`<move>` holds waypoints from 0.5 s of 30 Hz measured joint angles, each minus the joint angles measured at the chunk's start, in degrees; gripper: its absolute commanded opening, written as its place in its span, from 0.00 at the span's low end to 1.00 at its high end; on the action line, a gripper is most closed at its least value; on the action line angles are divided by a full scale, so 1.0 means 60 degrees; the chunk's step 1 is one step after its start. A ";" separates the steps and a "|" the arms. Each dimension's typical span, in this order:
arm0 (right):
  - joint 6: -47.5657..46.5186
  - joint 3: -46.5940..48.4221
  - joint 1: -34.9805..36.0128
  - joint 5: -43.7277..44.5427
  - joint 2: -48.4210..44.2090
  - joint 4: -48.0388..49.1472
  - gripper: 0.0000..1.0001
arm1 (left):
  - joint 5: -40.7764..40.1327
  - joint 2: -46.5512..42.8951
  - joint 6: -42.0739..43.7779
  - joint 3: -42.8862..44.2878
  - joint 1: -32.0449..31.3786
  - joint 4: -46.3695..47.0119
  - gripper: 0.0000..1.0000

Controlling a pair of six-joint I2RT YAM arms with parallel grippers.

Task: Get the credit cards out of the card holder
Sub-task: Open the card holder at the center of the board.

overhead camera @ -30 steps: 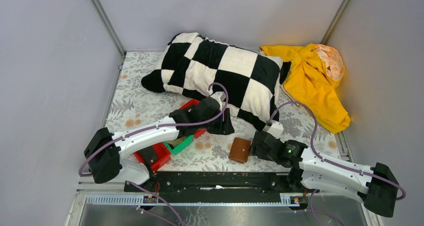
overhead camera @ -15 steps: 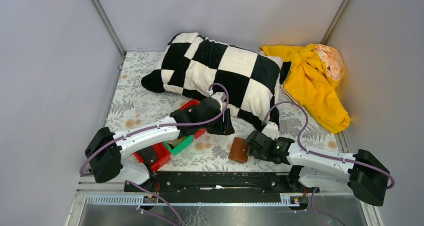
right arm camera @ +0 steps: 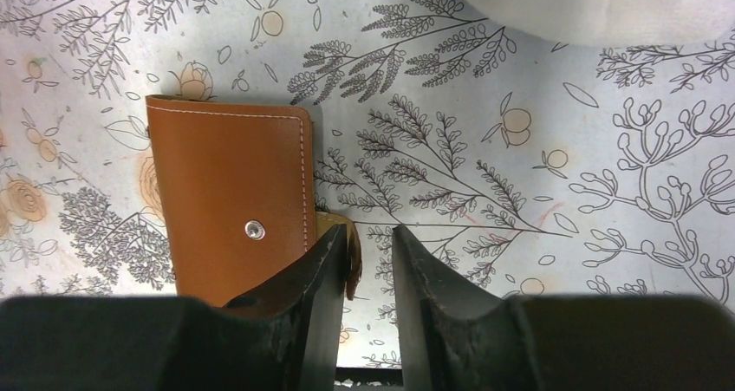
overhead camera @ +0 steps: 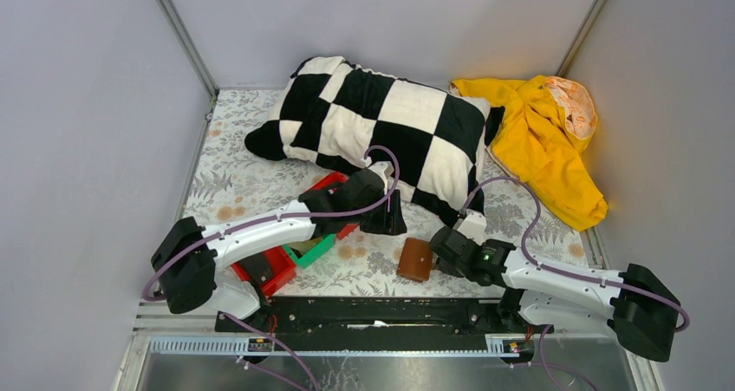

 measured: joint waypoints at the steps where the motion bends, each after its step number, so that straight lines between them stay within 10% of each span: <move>1: 0.0004 0.0000 0.0000 0.0000 0.0040 0.0004 0.26 | 0.0007 0.0011 0.0000 0.0000 0.0000 0.0000 0.59; 5: -0.0022 0.0000 0.0000 0.0000 0.0280 0.0022 0.00 | 0.0015 0.0015 -0.0004 0.0000 0.0000 0.0000 0.60; 15: -0.0852 0.1104 0.0000 0.0018 0.0339 -0.0280 0.00 | -0.0131 -0.0040 -0.0011 0.0073 0.0000 -0.0120 0.67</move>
